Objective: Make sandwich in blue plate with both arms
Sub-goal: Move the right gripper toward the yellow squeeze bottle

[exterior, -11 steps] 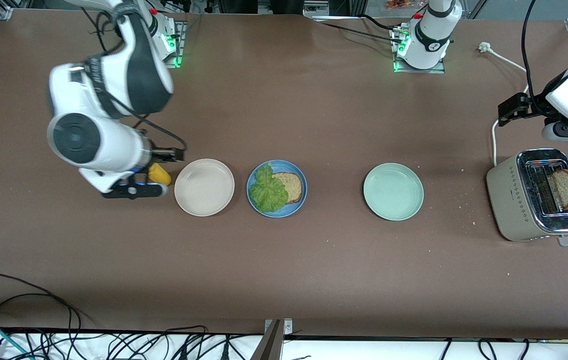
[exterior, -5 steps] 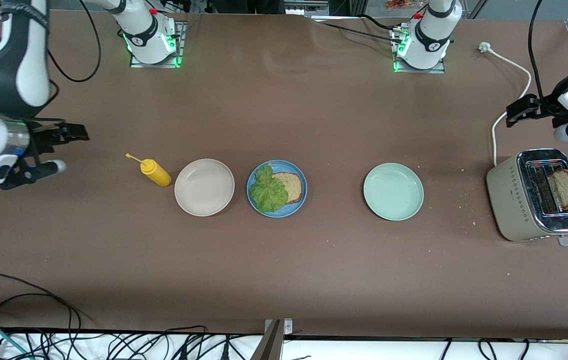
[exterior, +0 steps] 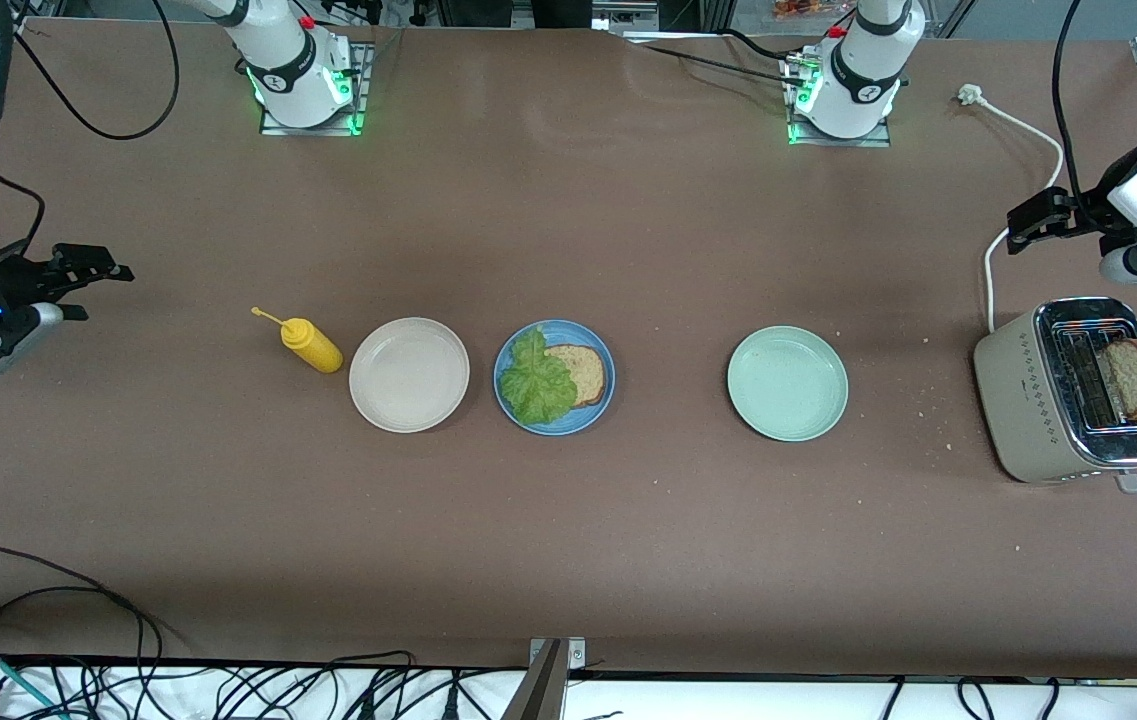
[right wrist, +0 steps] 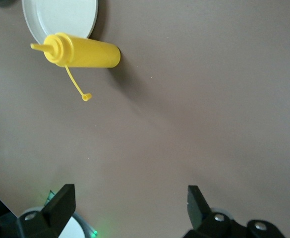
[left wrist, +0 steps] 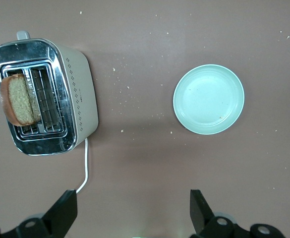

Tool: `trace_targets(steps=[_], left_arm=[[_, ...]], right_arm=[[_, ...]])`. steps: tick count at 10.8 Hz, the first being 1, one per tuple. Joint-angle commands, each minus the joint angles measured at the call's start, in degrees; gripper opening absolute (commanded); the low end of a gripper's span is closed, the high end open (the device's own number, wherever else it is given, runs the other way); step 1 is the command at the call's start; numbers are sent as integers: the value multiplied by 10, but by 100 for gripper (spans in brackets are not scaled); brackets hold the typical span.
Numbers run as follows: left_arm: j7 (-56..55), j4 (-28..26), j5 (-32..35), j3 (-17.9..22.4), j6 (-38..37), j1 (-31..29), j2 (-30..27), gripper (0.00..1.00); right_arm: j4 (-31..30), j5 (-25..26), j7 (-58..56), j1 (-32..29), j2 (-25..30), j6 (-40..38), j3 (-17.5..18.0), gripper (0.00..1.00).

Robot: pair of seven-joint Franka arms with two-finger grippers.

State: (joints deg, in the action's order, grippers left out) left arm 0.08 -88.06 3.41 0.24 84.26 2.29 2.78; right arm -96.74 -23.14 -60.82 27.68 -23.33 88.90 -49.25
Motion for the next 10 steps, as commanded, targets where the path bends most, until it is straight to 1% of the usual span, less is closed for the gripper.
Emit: trace_targets(steps=[1,2,3,5,8,9,10], left_arm=[[-5,16,-15,0,-10,-3,6,100],[-4,16,-21,1,-10,-4,6,100],[-5,16,-21,2,-10,-4,6,100],[-5,16,-20,2,-11,-4,6,100],[-5,17,-20,-1,-11,-4,6,100],[-5,17,-19,-2,-11,-2,6,100],[-5,17,-19,-2,-11,-2,6,100]], right_arm=[[-4,-116,-202,-51,-63,0,3,100],[-4,-150,-257,-66,-86,-4,3,100],[-5,-169,-304,-74,-103,-9,5,100],[-4,-228,-383,-89,-138,-35,5,100],[-3,-296,-456,-104,-174,-71,6,100],[-3,-316,-483,-111,-181,-83,13,100],[-1,-332,-503,-130,-187,-90,34,100]])
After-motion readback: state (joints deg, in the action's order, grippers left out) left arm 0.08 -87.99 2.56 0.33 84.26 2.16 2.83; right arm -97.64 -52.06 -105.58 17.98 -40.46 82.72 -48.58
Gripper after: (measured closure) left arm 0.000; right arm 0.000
